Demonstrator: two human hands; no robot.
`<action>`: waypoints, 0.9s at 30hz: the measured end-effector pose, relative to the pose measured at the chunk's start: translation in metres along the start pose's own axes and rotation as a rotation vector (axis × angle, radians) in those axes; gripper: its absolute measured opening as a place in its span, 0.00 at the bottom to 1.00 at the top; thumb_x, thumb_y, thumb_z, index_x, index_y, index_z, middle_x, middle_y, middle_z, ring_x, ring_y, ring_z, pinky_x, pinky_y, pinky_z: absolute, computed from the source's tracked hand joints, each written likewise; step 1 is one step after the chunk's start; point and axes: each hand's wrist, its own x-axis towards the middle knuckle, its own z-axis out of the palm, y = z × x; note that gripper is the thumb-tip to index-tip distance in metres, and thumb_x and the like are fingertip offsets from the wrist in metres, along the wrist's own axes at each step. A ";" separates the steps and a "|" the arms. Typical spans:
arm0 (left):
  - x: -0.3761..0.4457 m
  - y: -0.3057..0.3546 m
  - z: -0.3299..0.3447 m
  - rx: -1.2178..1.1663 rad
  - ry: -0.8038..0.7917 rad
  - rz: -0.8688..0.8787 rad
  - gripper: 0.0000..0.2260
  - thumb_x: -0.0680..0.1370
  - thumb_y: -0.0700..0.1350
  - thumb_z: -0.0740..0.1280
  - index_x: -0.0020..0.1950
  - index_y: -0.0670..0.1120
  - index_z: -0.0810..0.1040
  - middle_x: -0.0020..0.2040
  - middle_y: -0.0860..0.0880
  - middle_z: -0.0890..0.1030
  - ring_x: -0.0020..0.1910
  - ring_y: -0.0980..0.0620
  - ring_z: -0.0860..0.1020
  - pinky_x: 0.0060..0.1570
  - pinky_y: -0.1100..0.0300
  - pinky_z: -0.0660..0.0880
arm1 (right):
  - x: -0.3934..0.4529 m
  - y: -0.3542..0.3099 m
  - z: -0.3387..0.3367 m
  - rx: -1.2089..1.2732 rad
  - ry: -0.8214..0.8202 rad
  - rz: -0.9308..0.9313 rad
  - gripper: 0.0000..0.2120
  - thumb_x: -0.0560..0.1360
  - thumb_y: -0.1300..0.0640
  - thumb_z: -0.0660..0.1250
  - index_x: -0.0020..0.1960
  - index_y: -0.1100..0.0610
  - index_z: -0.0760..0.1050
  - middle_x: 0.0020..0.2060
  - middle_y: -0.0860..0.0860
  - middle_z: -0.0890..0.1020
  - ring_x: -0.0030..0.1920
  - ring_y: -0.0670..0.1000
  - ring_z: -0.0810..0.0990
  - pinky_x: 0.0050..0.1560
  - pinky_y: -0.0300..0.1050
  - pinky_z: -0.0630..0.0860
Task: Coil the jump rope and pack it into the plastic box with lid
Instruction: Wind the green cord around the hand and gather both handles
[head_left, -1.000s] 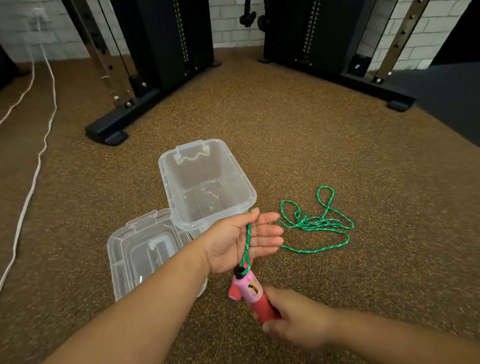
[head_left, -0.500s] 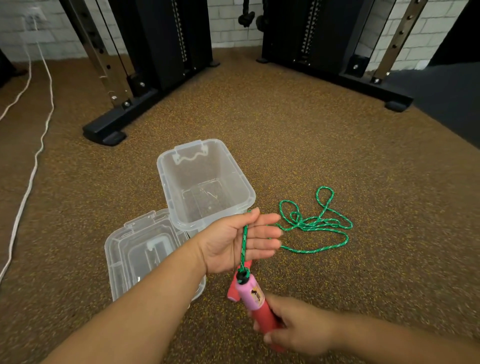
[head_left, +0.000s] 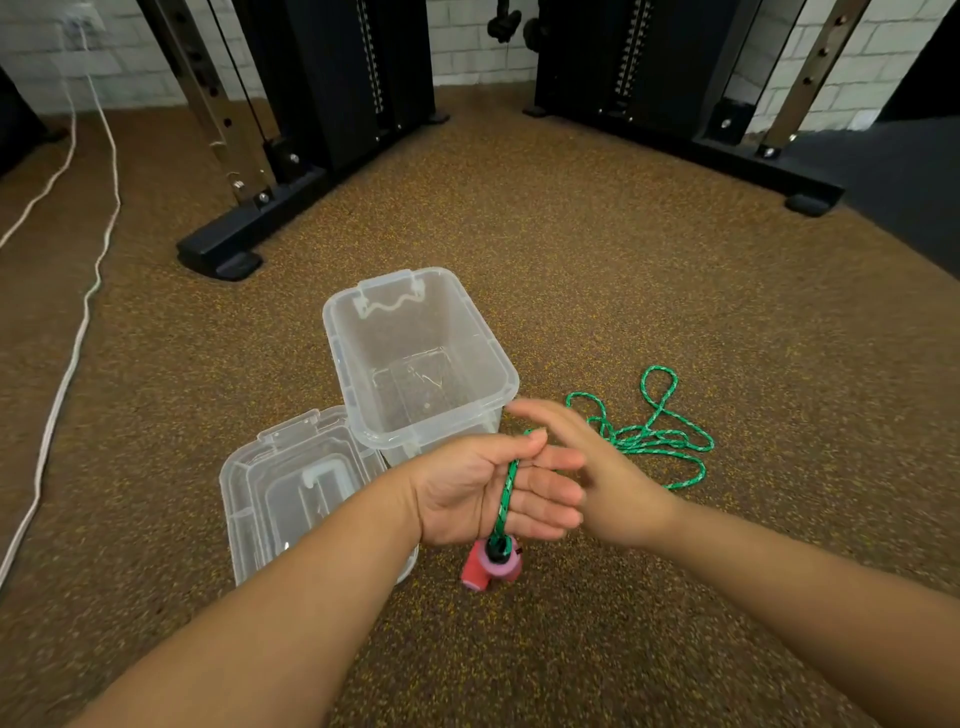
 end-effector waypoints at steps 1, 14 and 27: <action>-0.001 0.001 0.000 -0.009 -0.004 0.016 0.18 0.76 0.49 0.57 0.45 0.43 0.85 0.36 0.44 0.86 0.37 0.48 0.85 0.42 0.55 0.81 | -0.001 -0.002 0.004 0.075 -0.030 0.038 0.26 0.69 0.71 0.62 0.65 0.57 0.69 0.60 0.54 0.76 0.60 0.34 0.71 0.64 0.29 0.63; -0.001 0.015 -0.016 -0.273 0.220 0.321 0.22 0.82 0.50 0.48 0.59 0.39 0.76 0.49 0.43 0.85 0.48 0.48 0.84 0.52 0.56 0.78 | -0.066 -0.028 0.053 -0.277 -0.216 0.013 0.19 0.78 0.38 0.43 0.56 0.45 0.68 0.48 0.44 0.79 0.50 0.45 0.77 0.53 0.45 0.74; -0.016 0.004 -0.002 0.333 0.195 -0.009 0.23 0.82 0.51 0.48 0.44 0.41 0.78 0.33 0.43 0.83 0.32 0.48 0.81 0.40 0.57 0.75 | -0.002 -0.059 -0.022 -0.392 0.006 -0.248 0.14 0.78 0.44 0.56 0.40 0.50 0.73 0.29 0.38 0.70 0.34 0.36 0.69 0.36 0.35 0.66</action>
